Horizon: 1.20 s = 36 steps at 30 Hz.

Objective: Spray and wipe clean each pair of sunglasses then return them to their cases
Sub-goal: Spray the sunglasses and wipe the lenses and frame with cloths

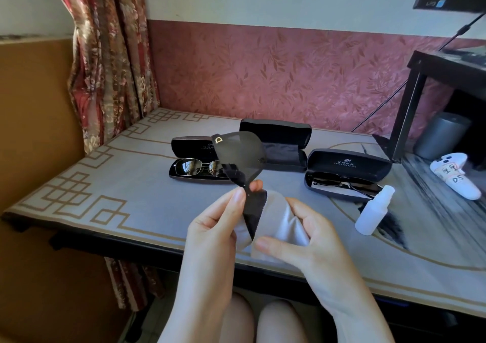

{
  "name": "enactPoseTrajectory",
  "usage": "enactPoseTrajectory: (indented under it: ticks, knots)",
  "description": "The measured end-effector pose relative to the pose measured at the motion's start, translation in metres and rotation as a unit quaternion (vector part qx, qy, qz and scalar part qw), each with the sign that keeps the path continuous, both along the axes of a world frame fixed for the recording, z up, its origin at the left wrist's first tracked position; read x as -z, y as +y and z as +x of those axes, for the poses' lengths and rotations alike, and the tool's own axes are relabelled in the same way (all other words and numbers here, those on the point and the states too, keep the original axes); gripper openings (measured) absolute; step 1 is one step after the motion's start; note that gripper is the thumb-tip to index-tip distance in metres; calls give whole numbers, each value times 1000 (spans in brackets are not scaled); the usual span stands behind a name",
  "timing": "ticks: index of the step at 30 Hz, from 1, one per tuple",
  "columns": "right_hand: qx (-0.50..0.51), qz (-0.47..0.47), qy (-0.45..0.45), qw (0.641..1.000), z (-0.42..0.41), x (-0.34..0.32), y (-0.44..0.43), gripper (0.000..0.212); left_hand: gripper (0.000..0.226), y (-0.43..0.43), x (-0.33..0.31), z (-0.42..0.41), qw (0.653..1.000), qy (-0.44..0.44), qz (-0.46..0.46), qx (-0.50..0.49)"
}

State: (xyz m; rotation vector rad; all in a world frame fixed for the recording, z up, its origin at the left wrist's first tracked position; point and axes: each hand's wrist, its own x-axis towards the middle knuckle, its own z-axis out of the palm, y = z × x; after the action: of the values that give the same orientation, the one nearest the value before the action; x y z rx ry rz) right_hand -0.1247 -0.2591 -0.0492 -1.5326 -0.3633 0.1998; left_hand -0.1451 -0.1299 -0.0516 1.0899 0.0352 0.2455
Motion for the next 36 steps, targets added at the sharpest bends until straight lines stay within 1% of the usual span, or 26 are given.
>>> enactPoseTrajectory:
  ticks: [4, 6, 9, 12, 13, 16, 19, 21, 22, 24, 26, 27, 29, 32, 34, 36]
  knots:
    - [26, 32, 36, 999, 1, 2, 6, 39, 28, -3, 3, -2, 999, -13, 49, -16]
    - [46, 51, 52, 996, 1, 0, 11, 34, 28, -5, 5, -4, 997, -14, 70, -19]
    - [71, 83, 51, 993, 1, -1, 16, 26, 28, -4, 6, -5, 997, -6, 80, -17]
    - [106, 87, 48, 989, 1, 2, 20, 21, 28, -2, 6, -5, 995, -10, 102, -1]
    - [121, 85, 45, 988, 2, 4, 21, 23, 27, -3, 6, -5, 994, -13, 107, 0]
    - [156, 72, 19, 985, 5, 9, 23, 40, 27, -4, 7, -5, 994, -10, 105, -26]
    - [147, 50, -15, 988, 4, 12, 24, 47, 27, -3, 7, -3, 997, -2, 67, -38]
    - [133, 52, -11, 990, 4, 15, 22, 57, 26, -3, 4, -3, 998, -4, 50, -44]
    - [130, 61, 0, 990, 4, 17, 20, 54, 25, -2, 2, -3, 998, -5, 44, -47]
    - [119, 73, 14, 990, 5, 21, 15, 35, 25, -2, 0, -2, 998, -9, 29, -53]
    - [73, 81, 10, 994, 4, 25, 9, 22, 25, -1, -2, -1, 998, -6, 14, -61]
    - [47, 90, 12, 995, 3, 25, 7, 19, 25, -1, -2, -1, 998, -6, 9, -67]
    - [15, 98, 19, 995, 1, 24, 5, 29, 25, -3, -4, -1, 997, -6, 9, -72]
    - [16, 93, 24, 995, -1, 22, 6, 42, 26, -5, -3, -2, 997, -1, 7, -78]
    - [24, 88, 24, 995, -1, 24, 8, 43, 25, -6, -2, -3, 997, 3, 10, -76]
    - [37, 87, 30, 995, -2, 23, 11, 40, 26, -7, -2, -4, 997, 0, 20, -69]
